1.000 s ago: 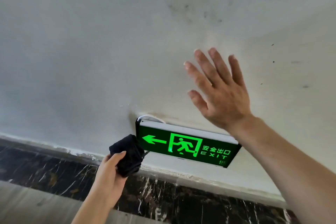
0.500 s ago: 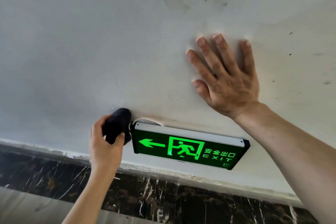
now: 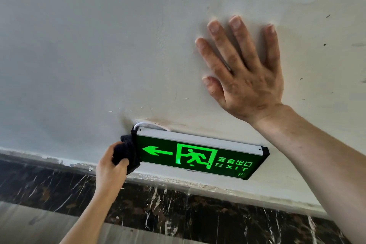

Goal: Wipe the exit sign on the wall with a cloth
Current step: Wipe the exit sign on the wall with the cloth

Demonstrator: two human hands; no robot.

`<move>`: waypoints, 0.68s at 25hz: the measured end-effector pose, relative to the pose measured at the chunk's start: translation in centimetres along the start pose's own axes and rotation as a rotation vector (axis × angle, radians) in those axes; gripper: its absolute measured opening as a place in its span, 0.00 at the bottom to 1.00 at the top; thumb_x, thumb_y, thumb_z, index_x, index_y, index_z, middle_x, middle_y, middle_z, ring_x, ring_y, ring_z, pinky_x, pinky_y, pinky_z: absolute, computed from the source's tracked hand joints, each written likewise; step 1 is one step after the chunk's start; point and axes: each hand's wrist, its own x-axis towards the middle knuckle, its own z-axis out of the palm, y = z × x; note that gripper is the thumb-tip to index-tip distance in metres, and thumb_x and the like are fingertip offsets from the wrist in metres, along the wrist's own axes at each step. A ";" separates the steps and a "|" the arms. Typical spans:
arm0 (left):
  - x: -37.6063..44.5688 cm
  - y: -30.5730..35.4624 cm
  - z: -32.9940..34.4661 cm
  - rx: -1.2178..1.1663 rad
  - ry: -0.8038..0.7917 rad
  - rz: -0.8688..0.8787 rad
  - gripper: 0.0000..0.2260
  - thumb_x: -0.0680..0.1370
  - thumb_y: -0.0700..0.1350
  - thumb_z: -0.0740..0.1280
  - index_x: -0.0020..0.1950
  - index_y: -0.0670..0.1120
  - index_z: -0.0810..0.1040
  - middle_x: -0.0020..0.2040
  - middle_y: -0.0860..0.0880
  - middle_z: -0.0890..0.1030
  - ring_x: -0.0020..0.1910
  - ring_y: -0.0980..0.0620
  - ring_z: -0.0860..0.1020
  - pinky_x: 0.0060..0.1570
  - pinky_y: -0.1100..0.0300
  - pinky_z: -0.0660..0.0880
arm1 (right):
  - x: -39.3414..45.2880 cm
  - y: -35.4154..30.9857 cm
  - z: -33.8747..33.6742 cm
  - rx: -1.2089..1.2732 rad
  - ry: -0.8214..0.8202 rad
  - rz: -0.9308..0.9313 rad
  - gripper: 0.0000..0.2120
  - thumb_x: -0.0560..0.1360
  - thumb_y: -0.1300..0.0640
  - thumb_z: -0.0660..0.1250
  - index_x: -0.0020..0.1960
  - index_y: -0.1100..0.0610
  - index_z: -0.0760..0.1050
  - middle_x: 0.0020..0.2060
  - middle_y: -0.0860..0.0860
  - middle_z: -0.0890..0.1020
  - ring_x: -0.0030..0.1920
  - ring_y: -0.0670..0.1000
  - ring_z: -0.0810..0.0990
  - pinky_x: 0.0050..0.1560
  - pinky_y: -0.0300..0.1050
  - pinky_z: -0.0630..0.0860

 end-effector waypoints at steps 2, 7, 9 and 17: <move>0.2 -0.8 0.2 0.034 -0.014 -0.010 0.21 0.77 0.30 0.66 0.64 0.50 0.76 0.46 0.53 0.80 0.51 0.45 0.79 0.44 0.58 0.76 | 0.1 0.1 0.1 -0.005 0.007 -0.001 0.29 0.78 0.45 0.59 0.76 0.51 0.58 0.75 0.51 0.62 0.74 0.56 0.58 0.72 0.62 0.47; 0.4 -2.5 0.8 0.100 -0.002 -0.061 0.20 0.76 0.31 0.66 0.66 0.47 0.77 0.45 0.52 0.80 0.44 0.54 0.77 0.38 0.63 0.71 | 0.0 0.1 0.2 -0.018 0.012 -0.004 0.29 0.77 0.45 0.58 0.76 0.52 0.59 0.74 0.52 0.66 0.74 0.56 0.59 0.72 0.63 0.48; 0.2 -3.6 1.0 0.187 -0.021 -0.083 0.20 0.76 0.32 0.67 0.67 0.47 0.76 0.46 0.50 0.80 0.44 0.50 0.78 0.39 0.58 0.73 | 0.1 0.2 0.2 -0.027 0.013 -0.005 0.29 0.77 0.45 0.58 0.76 0.51 0.59 0.74 0.51 0.66 0.74 0.56 0.59 0.72 0.62 0.48; -2.7 -6.2 4.3 -0.522 -0.067 -0.596 0.16 0.78 0.26 0.63 0.58 0.45 0.78 0.54 0.42 0.82 0.50 0.41 0.81 0.44 0.49 0.79 | 0.1 0.2 0.3 -0.019 0.006 0.000 0.29 0.77 0.45 0.58 0.76 0.51 0.58 0.74 0.51 0.64 0.74 0.56 0.59 0.73 0.63 0.47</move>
